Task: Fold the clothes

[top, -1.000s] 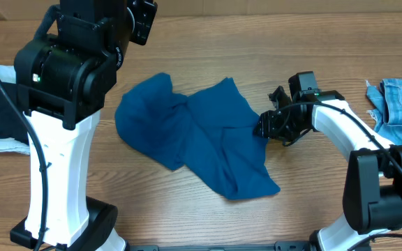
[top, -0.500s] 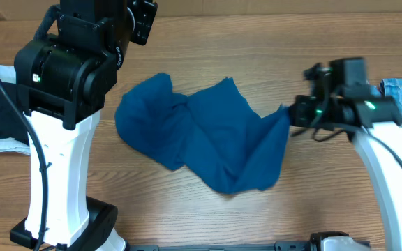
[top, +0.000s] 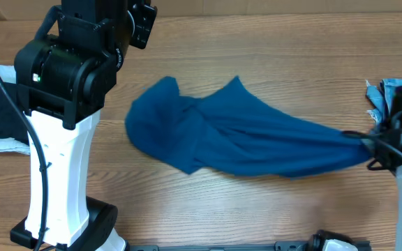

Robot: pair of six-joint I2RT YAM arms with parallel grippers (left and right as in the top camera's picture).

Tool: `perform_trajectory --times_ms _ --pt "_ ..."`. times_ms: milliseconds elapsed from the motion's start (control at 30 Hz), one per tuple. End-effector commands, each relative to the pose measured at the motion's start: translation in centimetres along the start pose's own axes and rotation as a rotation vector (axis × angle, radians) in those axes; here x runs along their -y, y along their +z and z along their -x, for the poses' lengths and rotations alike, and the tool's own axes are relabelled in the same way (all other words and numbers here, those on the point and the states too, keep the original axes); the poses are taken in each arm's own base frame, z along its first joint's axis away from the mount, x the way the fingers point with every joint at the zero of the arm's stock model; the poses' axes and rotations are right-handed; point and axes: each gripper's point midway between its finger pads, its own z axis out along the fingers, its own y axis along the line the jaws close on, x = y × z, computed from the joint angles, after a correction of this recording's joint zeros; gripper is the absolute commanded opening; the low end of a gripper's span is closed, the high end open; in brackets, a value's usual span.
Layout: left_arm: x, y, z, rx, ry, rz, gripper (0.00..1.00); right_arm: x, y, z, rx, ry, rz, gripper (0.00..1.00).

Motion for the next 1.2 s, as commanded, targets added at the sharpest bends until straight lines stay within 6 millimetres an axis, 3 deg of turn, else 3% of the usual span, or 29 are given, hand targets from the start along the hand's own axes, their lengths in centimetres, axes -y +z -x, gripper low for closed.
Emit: perform_trajectory --times_ms 0,133,200,233,367,467,567,600,633,667,733,767,800,833,900,967,1033,1067,1167 --pt "-0.3 -0.1 0.0 0.001 -0.023 0.006 0.25 2.2 0.0 1.2 0.025 0.118 -0.050 0.04" --pt "0.0 -0.1 -0.7 -0.026 -0.078 -0.008 0.27 0.5 0.1 1.4 0.001 0.155 0.053 0.04" --pt "1.5 0.6 -2.3 -0.098 -0.095 -0.078 0.30 -1.8 -0.1 1.3 -0.024 0.097 0.177 0.04" --pt "3.0 1.4 -3.3 -0.142 -0.111 -0.151 0.33 -2.4 -0.2 1.3 -0.028 0.082 0.206 0.04" --pt "12.5 6.0 -8.8 -0.412 -0.120 -0.553 0.35 -2.4 -0.3 1.0 -0.040 0.051 0.209 0.04" --pt "17.5 10.0 -14.0 -0.604 0.003 -0.648 0.42 -2.2 -0.2 0.8 -0.049 0.049 0.203 0.06" --pt "21.6 11.0 -18.2 -0.739 0.144 -0.760 0.39 -2.2 -0.2 0.8 -0.049 0.049 0.203 0.07" --pt "23.4 11.0 -19.4 -0.785 0.166 -0.809 0.37 -2.3 -0.2 0.8 -0.048 0.049 0.203 0.09" --pt "24.7 11.0 -20.4 -0.826 0.187 -0.812 0.34 -2.3 -0.2 0.9 -0.047 0.050 0.202 0.24" --pt "25.7 10.5 -20.8 -0.844 0.192 -0.822 0.34 -2.3 -0.1 0.9 -0.047 0.050 0.202 0.31" --pt "26.5 10.2 -22.2 -0.906 0.212 -0.760 0.33 -2.3 -0.1 0.9 -0.048 0.049 0.203 0.59" --pt "26.7 10.2 -22.8 -0.929 0.231 -0.732 0.31 -2.3 -0.1 0.9 -0.048 0.050 0.203 0.64" --pt "26.7 10.1 -23.9 -0.970 0.247 -0.672 0.21 -2.3 -0.1 0.9 -0.048 0.049 0.203 0.77" --pt "27.0 9.6 -24.1 -0.983 0.245 -0.662 0.19 -2.3 -0.1 0.9 -0.048 0.049 0.202 0.85" --pt "26.3 8.3 -22.9 -0.960 0.206 -0.637 0.22 -2.3 -0.1 0.9 -0.049 0.049 0.202 0.88" --pt "23.6 5.3 -21.2 -0.913 0.168 -0.581 0.28 -2.3 -0.1 0.9 -0.049 0.049 0.202 0.91" --pt "21.9 2.9 -22.0 -0.930 0.135 -0.542 0.31 -2.3 -0.1 0.9 -0.049 0.050 0.202 0.92" --pt "22.7 2.5 -22.8 -0.928 0.120 -0.572 0.33 -2.3 -0.1 0.9 -0.049 0.050 0.202 0.92" --pt "26.0 5.0 -26.1 -0.912 0.145 -0.593 0.37 -2.3 -0.1 0.9 -0.049 0.049 0.202 0.93"
